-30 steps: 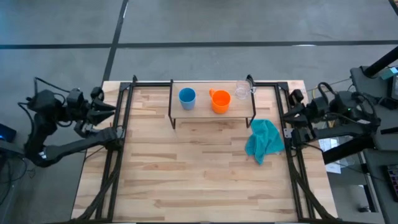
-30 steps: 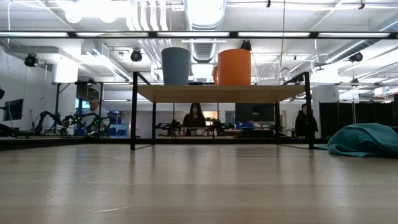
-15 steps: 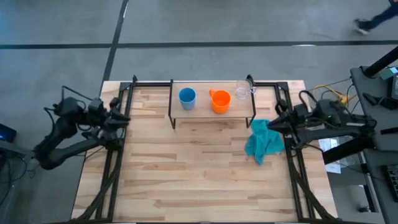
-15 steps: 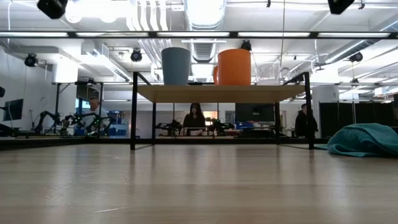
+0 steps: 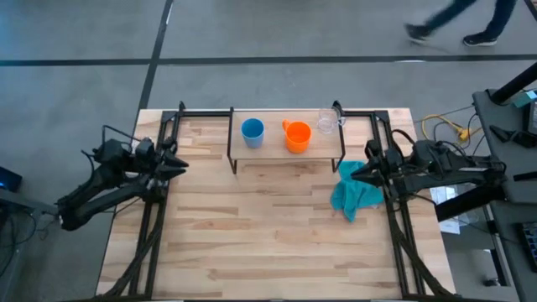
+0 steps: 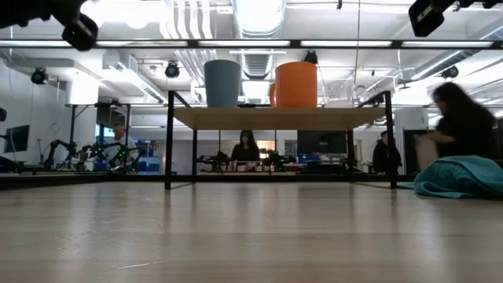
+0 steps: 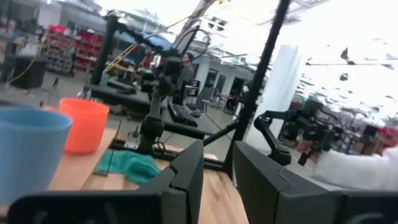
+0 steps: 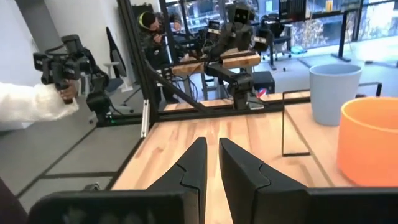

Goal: Stack small to large cups/mugs on shelf
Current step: Return to Home Position

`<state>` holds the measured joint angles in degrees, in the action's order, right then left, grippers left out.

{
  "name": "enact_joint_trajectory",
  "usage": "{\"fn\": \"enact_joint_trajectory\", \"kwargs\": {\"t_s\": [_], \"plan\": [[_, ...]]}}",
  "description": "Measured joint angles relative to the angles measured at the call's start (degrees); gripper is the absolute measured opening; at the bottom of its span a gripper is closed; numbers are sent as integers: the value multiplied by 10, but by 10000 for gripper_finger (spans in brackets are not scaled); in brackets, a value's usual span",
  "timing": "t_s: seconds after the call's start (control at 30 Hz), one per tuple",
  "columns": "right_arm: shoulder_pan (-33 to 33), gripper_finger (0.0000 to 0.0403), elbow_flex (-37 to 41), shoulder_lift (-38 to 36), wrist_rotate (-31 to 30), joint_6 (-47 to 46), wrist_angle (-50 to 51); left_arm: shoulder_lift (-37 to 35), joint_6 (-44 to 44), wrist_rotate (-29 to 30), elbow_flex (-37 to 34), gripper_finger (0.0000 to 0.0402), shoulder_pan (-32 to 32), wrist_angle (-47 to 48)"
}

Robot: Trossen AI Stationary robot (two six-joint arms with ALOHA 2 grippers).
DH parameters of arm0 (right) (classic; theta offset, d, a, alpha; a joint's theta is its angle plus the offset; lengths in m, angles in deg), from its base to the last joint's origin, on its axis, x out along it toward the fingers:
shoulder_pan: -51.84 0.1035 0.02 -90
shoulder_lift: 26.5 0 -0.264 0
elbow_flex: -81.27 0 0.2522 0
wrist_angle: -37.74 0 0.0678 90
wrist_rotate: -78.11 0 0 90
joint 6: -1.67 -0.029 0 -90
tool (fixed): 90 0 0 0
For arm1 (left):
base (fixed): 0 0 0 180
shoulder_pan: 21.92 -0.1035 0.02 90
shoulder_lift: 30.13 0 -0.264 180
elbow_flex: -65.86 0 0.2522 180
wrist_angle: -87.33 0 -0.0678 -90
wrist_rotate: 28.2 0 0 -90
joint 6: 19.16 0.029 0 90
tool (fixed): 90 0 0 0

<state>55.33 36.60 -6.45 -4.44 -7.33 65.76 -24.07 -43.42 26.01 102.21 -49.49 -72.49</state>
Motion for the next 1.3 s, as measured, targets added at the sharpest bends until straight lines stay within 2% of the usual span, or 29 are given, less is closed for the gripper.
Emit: {"fn": "enact_joint_trajectory", "kwargs": {"t_s": [0.13,0.3,0.47,0.8,1.1,1.3], "plan": [[0,38,1,0,-6,29,-3,-4,-10,10,-31,76,0,1],[0,38,1,0,-45,34,-8,2,-11,55,-53,76,0,-3],[0,38,9,0,-92,49,-13,7,-9,79,-77,76,0,-55],[0,38,66,0,-91,52,-93,31,-23,97,-92,76,0,-60],[0,38,76,0,-91,64,-89,50,25,148,-103,76,0,-60],[0,38,84,0,-91,72,-76,54,25,152,-127,76,0,-60]]}}
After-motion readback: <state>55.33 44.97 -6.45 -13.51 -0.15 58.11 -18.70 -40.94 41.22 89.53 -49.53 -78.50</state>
